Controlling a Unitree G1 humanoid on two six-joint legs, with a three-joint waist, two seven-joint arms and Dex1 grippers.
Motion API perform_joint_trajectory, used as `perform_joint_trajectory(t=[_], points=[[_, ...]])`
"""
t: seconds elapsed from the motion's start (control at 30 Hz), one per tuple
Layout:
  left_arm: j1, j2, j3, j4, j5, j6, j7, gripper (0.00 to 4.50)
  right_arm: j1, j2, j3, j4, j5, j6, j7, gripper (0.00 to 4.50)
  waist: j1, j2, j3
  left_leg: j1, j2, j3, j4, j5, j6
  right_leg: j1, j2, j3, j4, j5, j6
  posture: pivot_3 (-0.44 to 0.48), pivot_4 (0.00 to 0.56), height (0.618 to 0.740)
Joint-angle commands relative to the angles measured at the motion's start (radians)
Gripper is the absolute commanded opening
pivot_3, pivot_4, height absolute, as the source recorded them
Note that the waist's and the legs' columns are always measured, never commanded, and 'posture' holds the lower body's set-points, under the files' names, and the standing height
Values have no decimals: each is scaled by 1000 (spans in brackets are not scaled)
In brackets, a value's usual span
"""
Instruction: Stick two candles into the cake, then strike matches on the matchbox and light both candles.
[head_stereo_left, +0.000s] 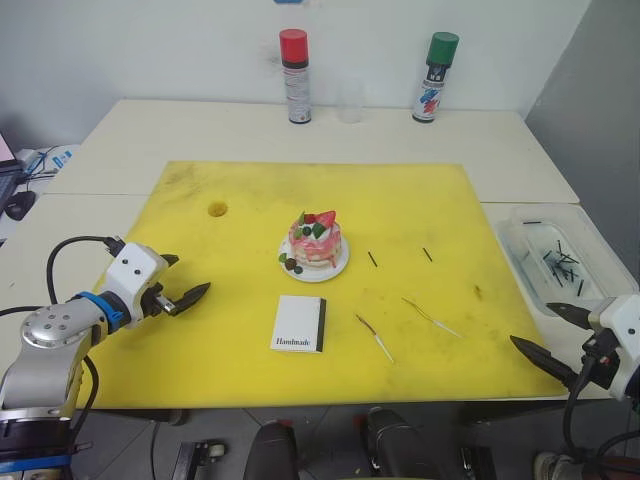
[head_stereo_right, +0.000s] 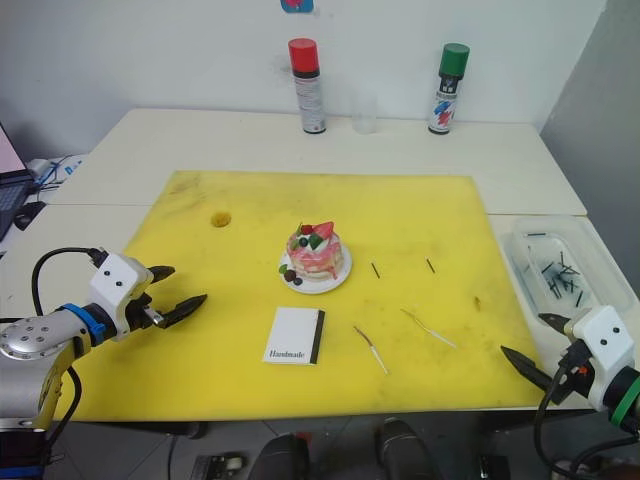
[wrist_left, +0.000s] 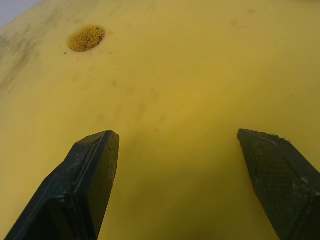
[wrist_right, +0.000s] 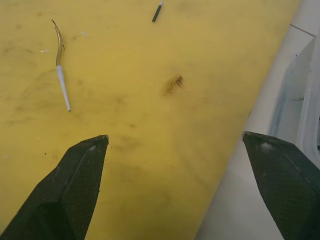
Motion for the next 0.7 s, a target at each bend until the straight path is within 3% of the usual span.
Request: perform_joint_trajectory(t=[0.03,0.27,0.7], points=[[-1,13,5,-27,-8,4,-20,4204,20,-6,-32,-2,-11,-32,13,4473,0,0,0,0,0,0,0,0,0,0,0,0,0,0,0,0,150,684],[-19,52,-30,-29,-66,88,-158,4204,75,-4,-62,14,-21,-67,41,4473,0,-1,-1,0,0,0,0,0,0,0,0,0,0,0,0,0,150,684],[-32,45,-7,-9,-101,61,-214,4352,138,1,-86,32,-35,-115,74,4495,0,-1,-2,0,0,-1,1,0,0,1,0,-1,0,0,0,0,150,684]])
